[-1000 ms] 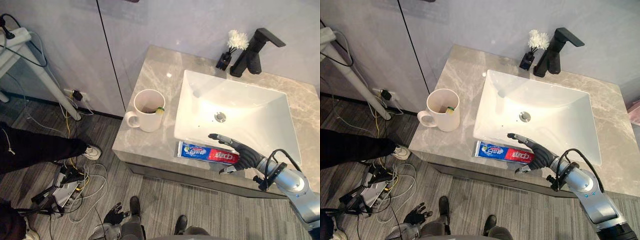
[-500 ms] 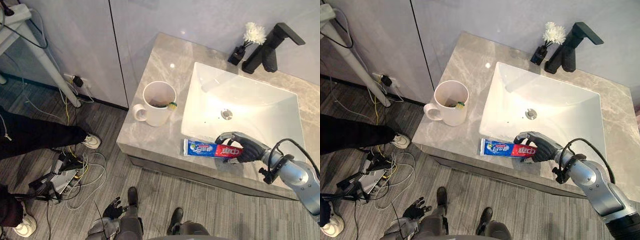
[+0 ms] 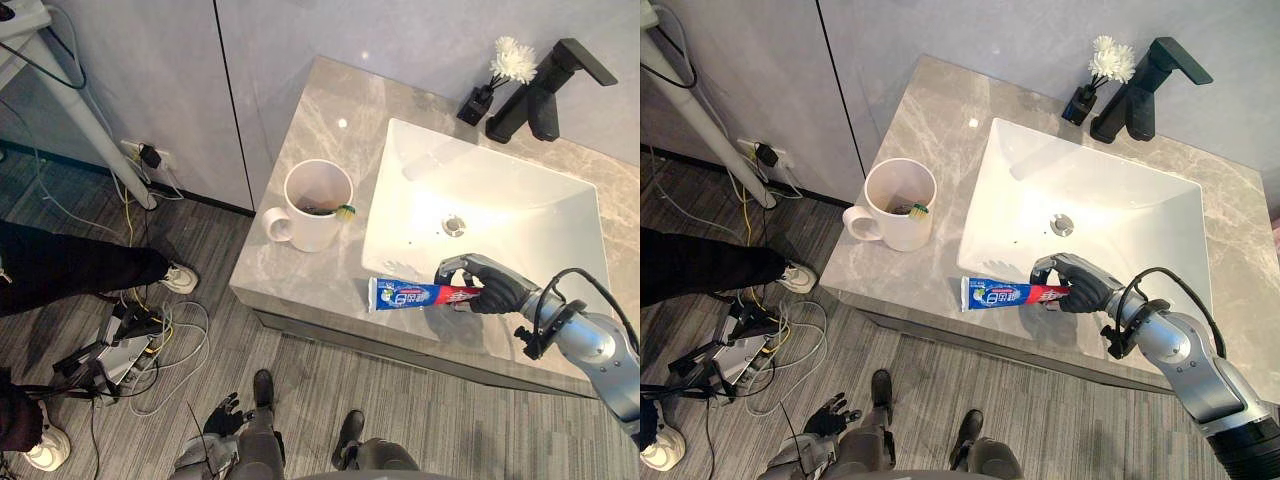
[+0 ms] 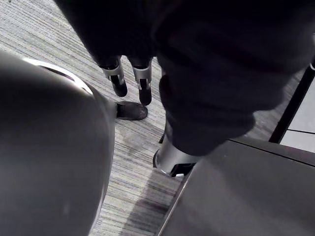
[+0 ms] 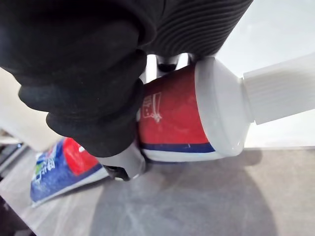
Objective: Organize washtable
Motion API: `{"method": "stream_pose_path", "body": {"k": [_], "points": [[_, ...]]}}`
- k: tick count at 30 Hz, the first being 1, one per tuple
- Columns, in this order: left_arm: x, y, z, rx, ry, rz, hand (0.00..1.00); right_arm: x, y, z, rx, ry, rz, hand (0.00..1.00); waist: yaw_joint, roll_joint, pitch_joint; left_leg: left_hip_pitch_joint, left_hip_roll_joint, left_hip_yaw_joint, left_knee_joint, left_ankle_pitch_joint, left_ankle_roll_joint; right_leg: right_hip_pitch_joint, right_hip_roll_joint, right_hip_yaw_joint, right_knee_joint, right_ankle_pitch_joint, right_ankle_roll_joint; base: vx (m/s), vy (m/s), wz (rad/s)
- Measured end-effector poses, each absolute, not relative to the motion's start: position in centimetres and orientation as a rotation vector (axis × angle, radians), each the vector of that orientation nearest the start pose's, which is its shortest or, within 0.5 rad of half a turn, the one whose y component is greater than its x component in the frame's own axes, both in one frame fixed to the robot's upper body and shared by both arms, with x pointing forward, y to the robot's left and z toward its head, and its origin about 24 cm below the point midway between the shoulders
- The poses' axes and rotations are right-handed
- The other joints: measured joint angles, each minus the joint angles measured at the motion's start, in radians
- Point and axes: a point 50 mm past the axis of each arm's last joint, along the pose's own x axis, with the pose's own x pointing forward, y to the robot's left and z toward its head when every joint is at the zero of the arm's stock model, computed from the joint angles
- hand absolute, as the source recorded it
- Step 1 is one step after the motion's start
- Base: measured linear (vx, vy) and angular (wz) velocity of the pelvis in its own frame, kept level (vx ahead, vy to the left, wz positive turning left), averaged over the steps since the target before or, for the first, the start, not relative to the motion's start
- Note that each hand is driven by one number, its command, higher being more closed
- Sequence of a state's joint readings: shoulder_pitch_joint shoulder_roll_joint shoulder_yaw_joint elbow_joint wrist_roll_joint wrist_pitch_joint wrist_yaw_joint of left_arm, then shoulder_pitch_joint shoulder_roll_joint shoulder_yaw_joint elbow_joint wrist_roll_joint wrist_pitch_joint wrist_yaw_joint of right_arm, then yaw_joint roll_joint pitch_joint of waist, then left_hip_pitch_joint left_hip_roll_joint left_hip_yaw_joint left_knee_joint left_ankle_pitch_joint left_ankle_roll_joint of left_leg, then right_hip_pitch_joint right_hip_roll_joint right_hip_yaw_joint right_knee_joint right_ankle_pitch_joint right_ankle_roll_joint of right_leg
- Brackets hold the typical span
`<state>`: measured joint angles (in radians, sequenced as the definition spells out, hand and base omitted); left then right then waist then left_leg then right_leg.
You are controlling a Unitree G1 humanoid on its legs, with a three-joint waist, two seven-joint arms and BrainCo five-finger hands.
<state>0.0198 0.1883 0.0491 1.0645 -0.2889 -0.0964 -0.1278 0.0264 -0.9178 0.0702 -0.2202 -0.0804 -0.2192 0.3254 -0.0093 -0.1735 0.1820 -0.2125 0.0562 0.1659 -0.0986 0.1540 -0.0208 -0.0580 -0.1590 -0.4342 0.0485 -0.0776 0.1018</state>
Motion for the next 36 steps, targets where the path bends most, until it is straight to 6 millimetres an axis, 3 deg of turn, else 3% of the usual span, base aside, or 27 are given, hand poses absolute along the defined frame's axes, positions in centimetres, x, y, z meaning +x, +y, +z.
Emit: {"method": "stream_pose_path", "body": {"k": [8, 11, 14, 16, 19, 20, 23, 25, 28, 30, 31, 33, 34, 36], "points": [[12.3, 22.5, -14.7, -0.183, 0.937, 0.211, 0.00, 24.5, -23.0, 13.4, -1.007, -0.200, 0.544, 1.00, 0.002, 0.006, -0.003, 0.019, -0.001, 0.005, 0.001, 0.000, 0.000, 0.018, -0.001, 0.001, -0.001, 0.000, 0.000, 0.00, 0.000, 0.00], [11.2, 22.8, -14.8, -0.271, 0.920, 0.326, 0.00, 25.4, -25.5, 14.4, -1.012, -0.187, 0.407, 1.00, -0.003, 0.023, -0.013, 0.027, -0.004, 0.008, 0.000, 0.000, 0.000, 0.026, -0.004, 0.000, -0.002, 0.001, 0.001, -0.03, 0.016, 0.00], [9.4, 23.9, -14.6, -0.455, 0.843, 0.566, 0.00, 25.7, -29.6, 18.1, -0.974, -0.279, 0.089, 1.00, -0.006, 0.056, -0.039, 0.031, -0.005, 0.012, -0.005, 0.000, 0.000, 0.033, -0.005, -0.001, -0.010, 0.004, 0.006, -0.03, 0.018, -0.01], [8.1, 28.0, -12.3, -0.558, 0.606, 0.856, 0.00, 24.7, -32.5, 22.0, -0.941, -0.400, -0.183, 1.00, -0.004, 0.083, -0.090, 0.046, -0.003, 0.012, -0.005, 0.000, -0.001, 0.058, -0.001, -0.005, -0.033, 0.009, 0.007, 0.00, 0.000, 0.00], [8.6, 32.4, -7.4, -0.497, 0.291, 0.994, 0.00, 24.0, -33.4, 23.4, -0.925, -0.465, -0.292, 1.00, -0.002, 0.109, -0.152, 0.054, -0.003, 0.007, -0.005, 0.000, -0.001, 0.076, 0.002, -0.019, -0.045, 0.009, 0.007, 0.02, -0.006, 0.06], [8.9, 33.0, -6.5, -0.483, 0.238, 1.003, 0.00, 24.0, -33.3, 23.5, -0.924, -0.471, -0.294, 1.00, -0.002, 0.114, -0.161, 0.054, -0.003, 0.007, -0.005, 0.000, -0.001, 0.078, 0.002, -0.020, -0.045, 0.009, 0.007, 0.00, 0.000, 0.00], [10.6, 34.8, -1.1, -0.408, -0.029, 1.004, 0.00, 23.9, -32.4, 23.7, -0.913, -0.509, -0.280, 1.00, 0.000, 0.136, -0.177, 0.074, -0.004, 0.007, -0.006, -0.001, -0.001, 0.100, 0.000, -0.023, -0.052, 0.014, 0.011, -0.01, 0.006, -0.01], [11.8, 35.0, 1.9, -0.364, -0.159, 0.964, 0.00, 23.8, -31.7, 23.7, -0.897, -0.540, -0.269, 1.00, 0.003, 0.140, -0.180, 0.079, -0.004, 0.007, -0.006, -0.001, -0.001, 0.106, 0.001, -0.024, -0.055, 0.017, 0.012, -0.04, 0.021, 0.00], [13.7, 33.9, 6.2, -0.278, -0.311, 0.845, 0.00, 24.2, -30.8, 23.7, -0.856, -0.574, -0.254, 1.00, 0.013, 0.140, -0.187, 0.086, -0.004, 0.005, -0.005, -0.001, -0.001, 0.115, 0.000, -0.028, -0.055, 0.017, 0.012, -0.04, 0.019, 0.03], [16.4, 31.3, 9.5, -0.264, -0.424, 0.651, 0.00, 25.0, -29.2, 23.7, -0.806, -0.618, -0.214, 1.00, 0.025, 0.147, -0.198, 0.089, -0.007, -0.004, -0.005, 0.000, -0.001, 0.124, 0.000, -0.038, -0.055, 0.018, 0.013, -0.03, 0.014, 0.12], [17.1, 30.5, 10.3, -0.263, -0.446, 0.591, 0.00, 25.4, -28.6, 23.6, -0.787, -0.632, -0.198, 1.00, 0.025, 0.149, -0.201, 0.090, -0.007, -0.007, -0.005, 0.000, -0.001, 0.127, 0.000, -0.041, -0.055, 0.018, 0.013, -0.02, 0.010, 0.19], [20.3, 25.8, 13.3, -0.350, -0.537, 0.260, 0.00, 26.7, -25.8, 23.0, -0.690, -0.669, -0.112, 1.00, 0.027, 0.156, -0.204, 0.098, -0.012, -0.030, -0.005, 0.007, 0.000, 0.148, 0.000, -0.064, -0.054, 0.017, 0.013, -0.01, 0.005, 0.26], [21.0, 24.4, 13.9, -0.373, -0.550, 0.165, 0.00, 27.1, -25.0, 22.7, -0.671, -0.674, -0.087, 1.00, 0.032, 0.156, -0.204, 0.102, -0.012, -0.031, -0.005, 0.008, 0.000, 0.153, 0.000, -0.064, -0.055, 0.017, 0.013, -0.02, -0.001, 0.18], [22.6, 19.6, 15.9, -0.459, -0.587, -0.134, 0.00, 28.0, -21.9, 22.2, -0.613, -0.699, 0.010, 1.00, 0.035, 0.165, -0.208, 0.107, -0.018, -0.045, -0.005, 0.012, 0.002, 0.167, 0.000, -0.081, -0.055, 0.016, 0.015, -0.02, -0.004, 0.19]]}}
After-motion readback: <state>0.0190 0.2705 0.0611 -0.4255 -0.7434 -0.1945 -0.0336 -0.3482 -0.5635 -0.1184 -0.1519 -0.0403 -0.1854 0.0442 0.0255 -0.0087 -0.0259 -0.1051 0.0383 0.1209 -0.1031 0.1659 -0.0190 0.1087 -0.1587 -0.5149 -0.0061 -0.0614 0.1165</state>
